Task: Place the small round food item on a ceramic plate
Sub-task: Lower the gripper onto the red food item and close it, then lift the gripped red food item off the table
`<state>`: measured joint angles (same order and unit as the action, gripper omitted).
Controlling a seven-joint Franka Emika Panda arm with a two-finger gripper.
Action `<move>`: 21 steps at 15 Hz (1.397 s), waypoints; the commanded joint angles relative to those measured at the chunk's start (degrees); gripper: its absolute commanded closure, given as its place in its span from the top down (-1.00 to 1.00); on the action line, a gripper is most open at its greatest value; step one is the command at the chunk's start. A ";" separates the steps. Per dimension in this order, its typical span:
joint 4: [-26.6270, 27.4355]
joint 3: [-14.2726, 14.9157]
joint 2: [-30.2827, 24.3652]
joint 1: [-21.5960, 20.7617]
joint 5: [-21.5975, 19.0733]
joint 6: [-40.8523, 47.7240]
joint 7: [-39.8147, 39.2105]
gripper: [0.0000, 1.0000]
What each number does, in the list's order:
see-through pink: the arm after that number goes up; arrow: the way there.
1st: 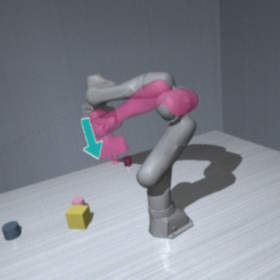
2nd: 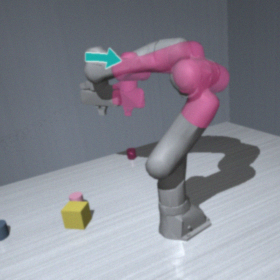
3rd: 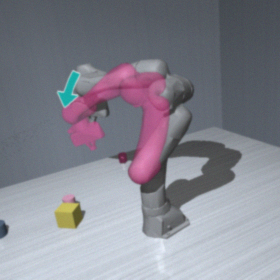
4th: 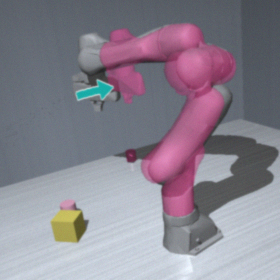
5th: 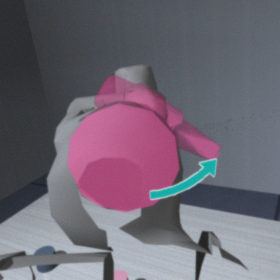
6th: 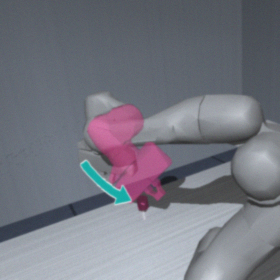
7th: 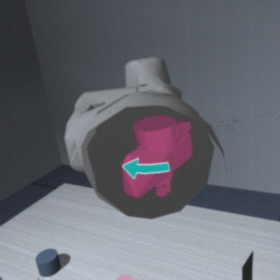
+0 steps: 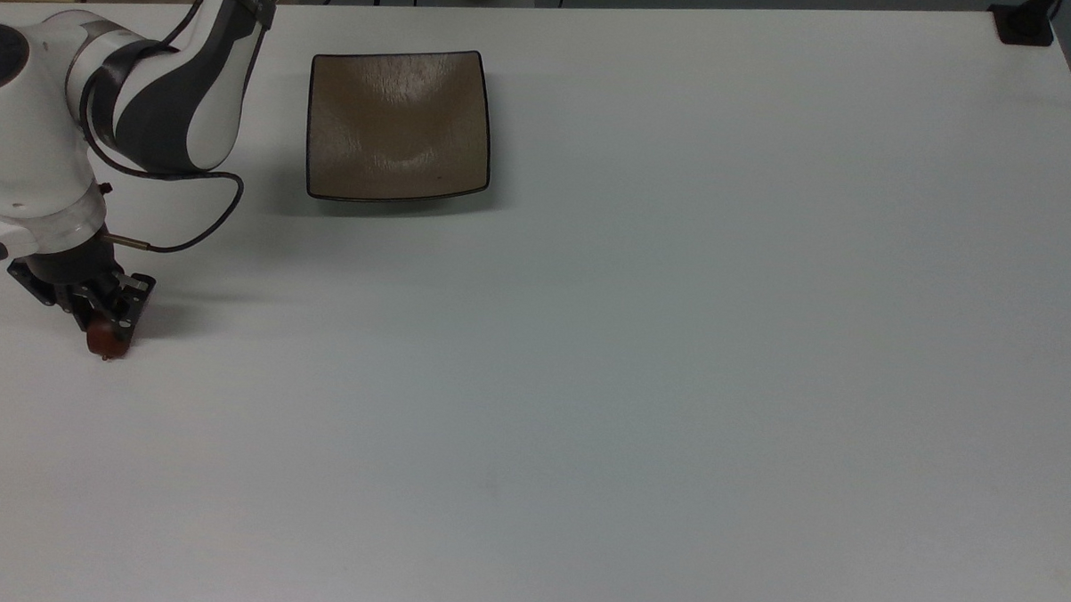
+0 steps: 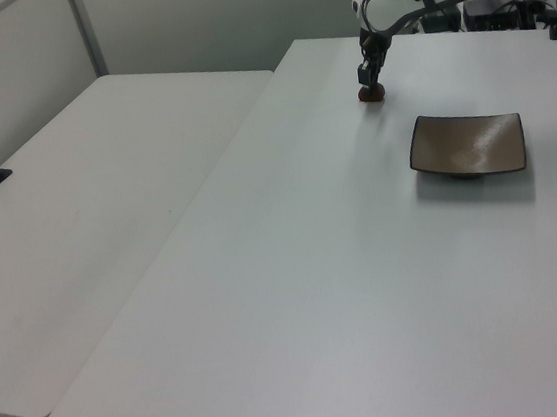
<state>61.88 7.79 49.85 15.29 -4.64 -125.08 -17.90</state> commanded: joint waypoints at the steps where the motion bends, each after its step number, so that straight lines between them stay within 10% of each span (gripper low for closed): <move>1: 1.22 0.03 -0.46 -0.08 0.69 -1.04 -1.43 -0.71; 9: 6.49 -0.32 -7.39 -0.61 0.69 -0.69 -1.43 -0.73; 21: 22.13 -2.61 -33.92 -6.58 0.60 18.80 -5.13 -0.75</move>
<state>74.46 5.03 24.98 11.64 -4.64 -109.48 -21.73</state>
